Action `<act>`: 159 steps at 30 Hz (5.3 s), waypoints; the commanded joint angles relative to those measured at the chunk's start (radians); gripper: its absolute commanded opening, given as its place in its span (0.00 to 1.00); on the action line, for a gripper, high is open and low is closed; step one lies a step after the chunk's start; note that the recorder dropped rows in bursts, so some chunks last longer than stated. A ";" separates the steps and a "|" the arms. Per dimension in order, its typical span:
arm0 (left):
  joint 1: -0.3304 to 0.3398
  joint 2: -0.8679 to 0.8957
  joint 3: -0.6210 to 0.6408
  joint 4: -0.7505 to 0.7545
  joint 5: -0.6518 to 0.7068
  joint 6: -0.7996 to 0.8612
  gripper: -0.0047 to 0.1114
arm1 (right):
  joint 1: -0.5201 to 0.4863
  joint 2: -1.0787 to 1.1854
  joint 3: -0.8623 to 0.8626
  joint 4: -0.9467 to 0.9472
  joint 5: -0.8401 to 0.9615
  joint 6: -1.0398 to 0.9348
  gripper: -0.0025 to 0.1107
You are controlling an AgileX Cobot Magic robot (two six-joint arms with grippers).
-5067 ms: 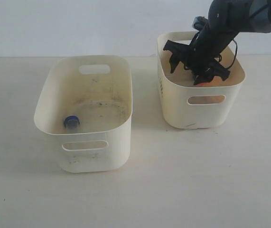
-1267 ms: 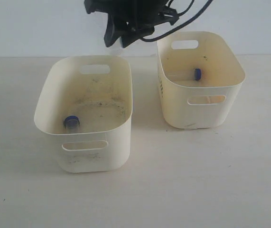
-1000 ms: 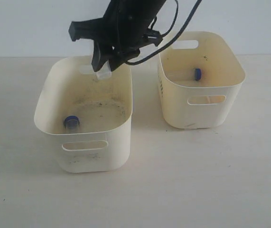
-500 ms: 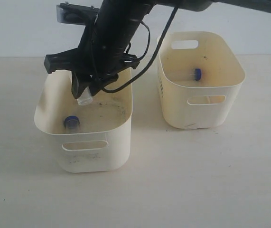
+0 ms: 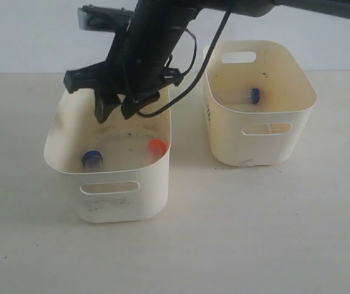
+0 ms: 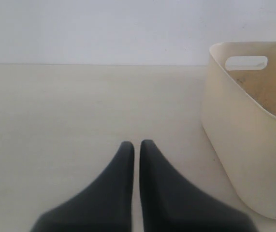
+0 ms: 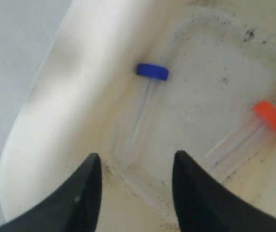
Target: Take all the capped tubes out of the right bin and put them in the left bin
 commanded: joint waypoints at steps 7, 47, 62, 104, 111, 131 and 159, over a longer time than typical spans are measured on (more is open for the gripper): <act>-0.004 -0.004 0.003 -0.009 0.001 -0.002 0.08 | -0.262 -0.126 -0.006 -0.033 -0.063 0.036 0.02; -0.004 -0.004 0.003 -0.009 0.001 -0.002 0.08 | -0.433 0.165 -0.004 -0.313 -0.009 0.207 0.02; -0.004 -0.004 0.003 -0.009 0.001 -0.002 0.08 | -0.433 0.165 -0.004 -0.389 -0.025 0.250 0.71; -0.004 -0.004 0.003 -0.009 0.001 -0.002 0.08 | -0.431 0.230 -0.004 -0.624 0.085 0.417 0.71; -0.004 -0.004 0.003 -0.009 0.001 -0.002 0.08 | -0.431 0.230 -0.004 -0.676 0.117 0.424 0.71; -0.004 -0.004 0.003 -0.009 0.001 -0.002 0.08 | -0.431 0.293 -0.004 -0.486 0.095 0.290 0.71; -0.004 -0.004 0.003 -0.009 0.001 -0.002 0.08 | -0.431 0.164 -0.004 -0.584 0.031 0.377 0.71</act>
